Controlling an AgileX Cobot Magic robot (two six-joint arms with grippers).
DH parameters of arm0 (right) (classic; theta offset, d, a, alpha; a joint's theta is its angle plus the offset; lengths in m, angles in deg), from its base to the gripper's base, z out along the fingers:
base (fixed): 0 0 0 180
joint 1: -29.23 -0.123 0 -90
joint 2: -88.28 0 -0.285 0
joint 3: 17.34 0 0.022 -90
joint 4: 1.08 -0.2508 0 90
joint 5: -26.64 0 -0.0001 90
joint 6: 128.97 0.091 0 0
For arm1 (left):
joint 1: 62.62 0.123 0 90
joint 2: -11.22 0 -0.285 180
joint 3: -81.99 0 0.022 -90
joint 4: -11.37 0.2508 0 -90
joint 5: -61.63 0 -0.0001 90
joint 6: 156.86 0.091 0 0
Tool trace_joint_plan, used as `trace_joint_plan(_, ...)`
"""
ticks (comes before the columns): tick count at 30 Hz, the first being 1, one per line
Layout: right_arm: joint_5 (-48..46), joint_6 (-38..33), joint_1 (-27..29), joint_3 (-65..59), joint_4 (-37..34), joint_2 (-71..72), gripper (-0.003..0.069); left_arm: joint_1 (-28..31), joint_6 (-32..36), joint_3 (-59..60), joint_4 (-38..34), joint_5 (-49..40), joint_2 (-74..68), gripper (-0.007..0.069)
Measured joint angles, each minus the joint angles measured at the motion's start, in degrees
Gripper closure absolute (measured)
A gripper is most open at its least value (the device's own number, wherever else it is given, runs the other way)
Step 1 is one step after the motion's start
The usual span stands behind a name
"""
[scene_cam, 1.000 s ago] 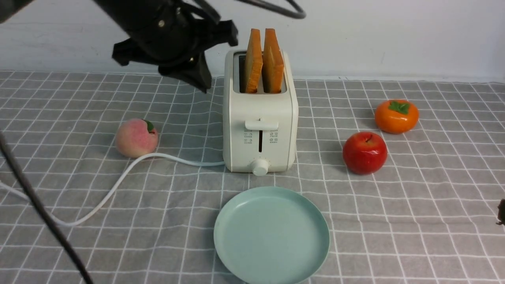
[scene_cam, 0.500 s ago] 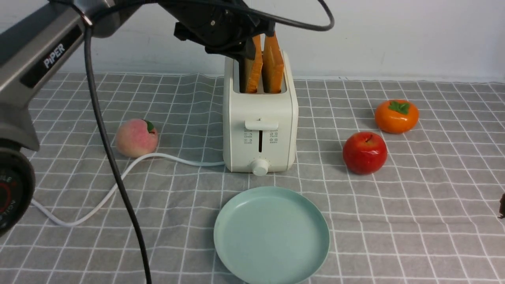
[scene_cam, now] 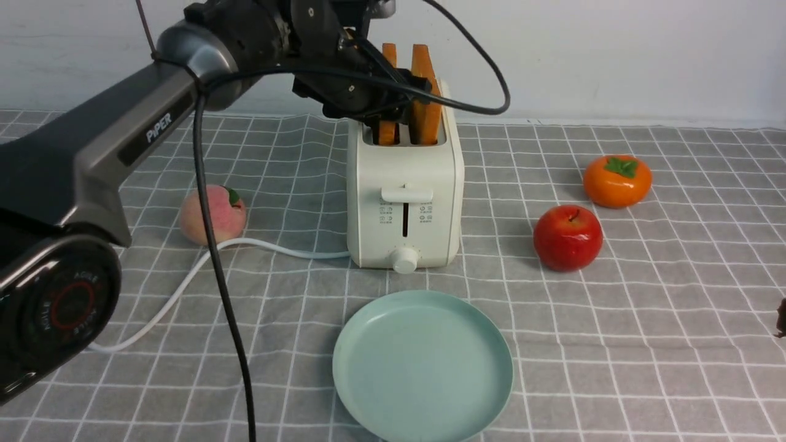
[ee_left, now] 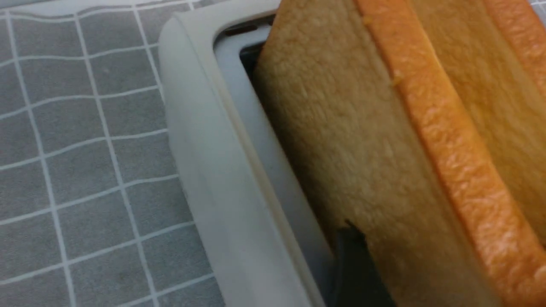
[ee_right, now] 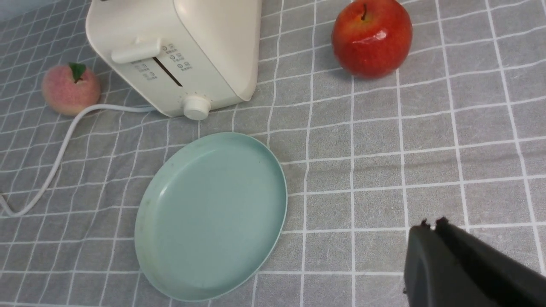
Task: Take toasted bread from bread machine on grey coffee table place on plate.
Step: 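Reach for a toast slice standing in the toaster with the left gripper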
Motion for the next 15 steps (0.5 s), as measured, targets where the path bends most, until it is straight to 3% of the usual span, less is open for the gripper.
trace_joint_plan(2,-0.1,0.0,0.0,0.0,0.0,0.0,0.0642,0.0,-0.2,0.0,0.6,-0.6,0.4,0.048)
trace_joint_plan(4,-0.1,0.0,0.0,0.0,0.0,0.0,0.0641,0.0,-0.2,0.0,1.1,-1.5,1.4,0.0544)
trace_joint_plan(11,-0.1,0.0,0.0,0.0,0.0,0.0,0.0636,-0.1,-0.2,0.0,3.6,-4.8,10.2,0.0522)
trace_joint_plan(15,-0.1,0.0,0.0,0.0,0.0,0.0,0.0636,-0.1,-0.2,-0.1,6.5,-12.4,19.9,0.0522)
